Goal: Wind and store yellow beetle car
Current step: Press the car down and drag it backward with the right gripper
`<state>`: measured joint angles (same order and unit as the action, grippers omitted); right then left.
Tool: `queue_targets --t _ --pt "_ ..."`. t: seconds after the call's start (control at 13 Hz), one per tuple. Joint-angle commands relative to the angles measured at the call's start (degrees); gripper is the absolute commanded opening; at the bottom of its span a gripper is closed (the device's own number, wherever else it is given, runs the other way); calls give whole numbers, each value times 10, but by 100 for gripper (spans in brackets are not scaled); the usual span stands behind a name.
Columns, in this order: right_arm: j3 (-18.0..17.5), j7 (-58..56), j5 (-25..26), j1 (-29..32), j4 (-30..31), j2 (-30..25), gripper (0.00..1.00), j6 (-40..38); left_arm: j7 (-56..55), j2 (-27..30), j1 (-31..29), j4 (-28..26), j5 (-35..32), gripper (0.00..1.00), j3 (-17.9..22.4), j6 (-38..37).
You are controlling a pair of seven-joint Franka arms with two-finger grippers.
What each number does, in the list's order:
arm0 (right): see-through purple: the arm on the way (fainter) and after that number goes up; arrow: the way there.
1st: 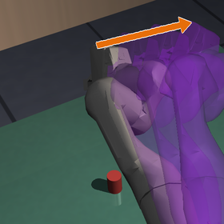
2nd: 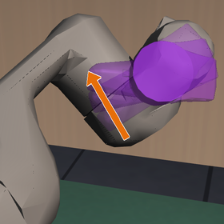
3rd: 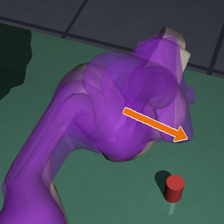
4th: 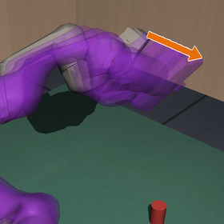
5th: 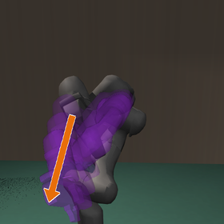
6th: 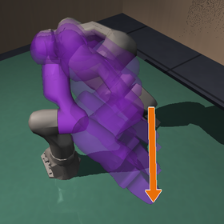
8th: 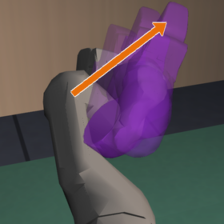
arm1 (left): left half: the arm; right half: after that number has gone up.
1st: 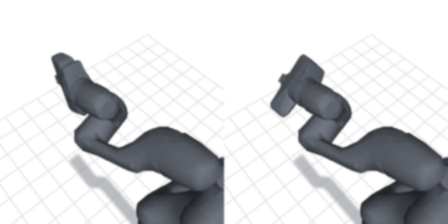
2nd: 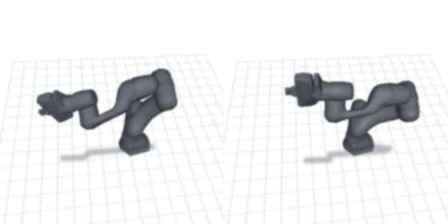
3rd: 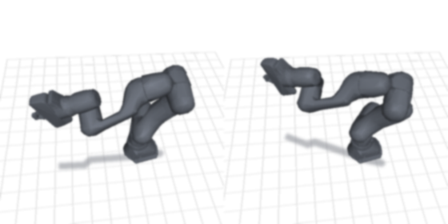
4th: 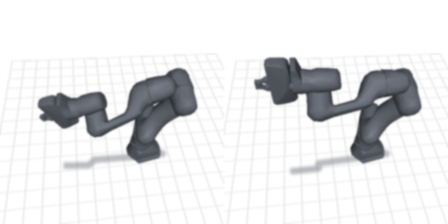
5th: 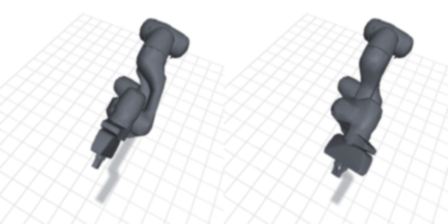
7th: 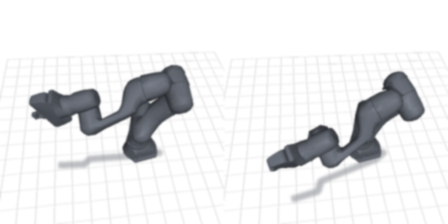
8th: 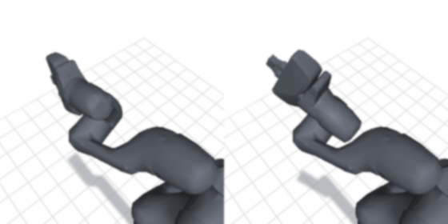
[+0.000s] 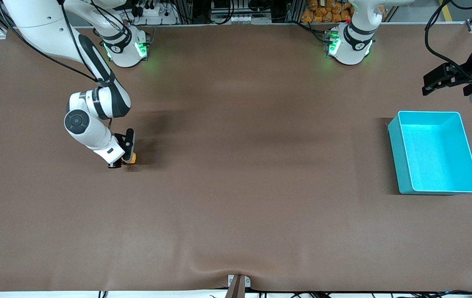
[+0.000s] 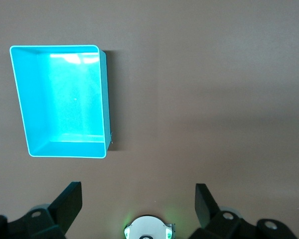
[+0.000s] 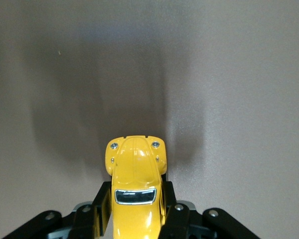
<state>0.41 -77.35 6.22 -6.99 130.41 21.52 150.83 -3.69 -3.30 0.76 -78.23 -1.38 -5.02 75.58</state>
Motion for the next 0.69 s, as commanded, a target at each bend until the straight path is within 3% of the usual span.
queue_targets --t 0.0,0.61 --pt "-1 -5 11 8 0 12 31 11 -5 1 3 2 -5 100 -1 3" --pt "0 -19 11 26 -3 20 31 11 -5 1 3 1 -5 100 -1 11"
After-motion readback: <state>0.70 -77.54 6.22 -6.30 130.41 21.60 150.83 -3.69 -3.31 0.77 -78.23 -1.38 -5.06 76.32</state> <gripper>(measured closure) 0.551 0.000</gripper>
